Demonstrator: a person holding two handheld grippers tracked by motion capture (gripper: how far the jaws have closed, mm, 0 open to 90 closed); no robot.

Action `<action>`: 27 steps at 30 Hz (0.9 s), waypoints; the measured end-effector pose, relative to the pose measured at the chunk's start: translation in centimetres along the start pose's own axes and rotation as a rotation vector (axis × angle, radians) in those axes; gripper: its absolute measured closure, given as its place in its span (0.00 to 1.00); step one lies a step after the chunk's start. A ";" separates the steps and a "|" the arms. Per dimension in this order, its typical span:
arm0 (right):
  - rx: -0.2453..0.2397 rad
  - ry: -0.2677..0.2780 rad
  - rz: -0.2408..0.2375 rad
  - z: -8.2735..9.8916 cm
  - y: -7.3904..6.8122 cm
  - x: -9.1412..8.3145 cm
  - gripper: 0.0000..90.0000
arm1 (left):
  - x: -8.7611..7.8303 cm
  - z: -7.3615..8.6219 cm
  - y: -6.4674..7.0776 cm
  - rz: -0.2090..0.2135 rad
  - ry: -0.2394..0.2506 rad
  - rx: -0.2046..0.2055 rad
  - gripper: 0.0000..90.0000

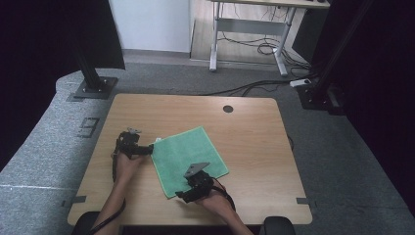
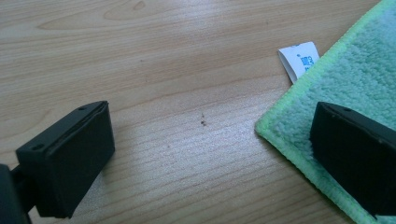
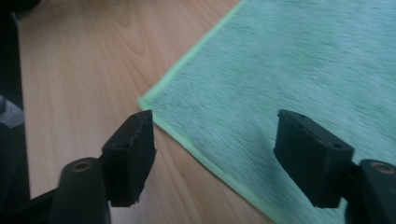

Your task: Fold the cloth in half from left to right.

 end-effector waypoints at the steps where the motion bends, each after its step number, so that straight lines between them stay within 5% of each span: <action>1: -0.008 -0.005 -0.007 -0.1 -0.3 0.3 0.35 | 0.0 0.0 0.0 0.000 0.000 0.000 0.01; 13: -0.123 -0.047 -0.053 -1.5 -3.5 2.9 0.55 | -0.1 0.0 0.1 -0.007 0.002 -0.006 0.02; 17: -0.152 -0.075 0.003 -1.4 -3.8 3.4 0.73 | -0.3 0.0 0.3 0.013 0.023 0.014 0.09; 21: -0.136 -0.075 0.026 -1.4 -3.5 3.3 0.92 | -0.6 -0.1 1.0 0.051 0.061 0.052 0.32; 27: -0.123 -0.076 0.021 -1.3 -3.6 3.2 0.96 | -0.6 -0.3 2.1 0.124 0.090 0.074 0.73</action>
Point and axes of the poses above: each handheld gripper's, and its own axes: x roughly forward along the jaws, z roughly out of its underside, y roughly to its right, the point moved 5 cm from there along x, roughly forward along the jaws, and after that the axes turned 3 degrees about x, right-handed, at the moved point
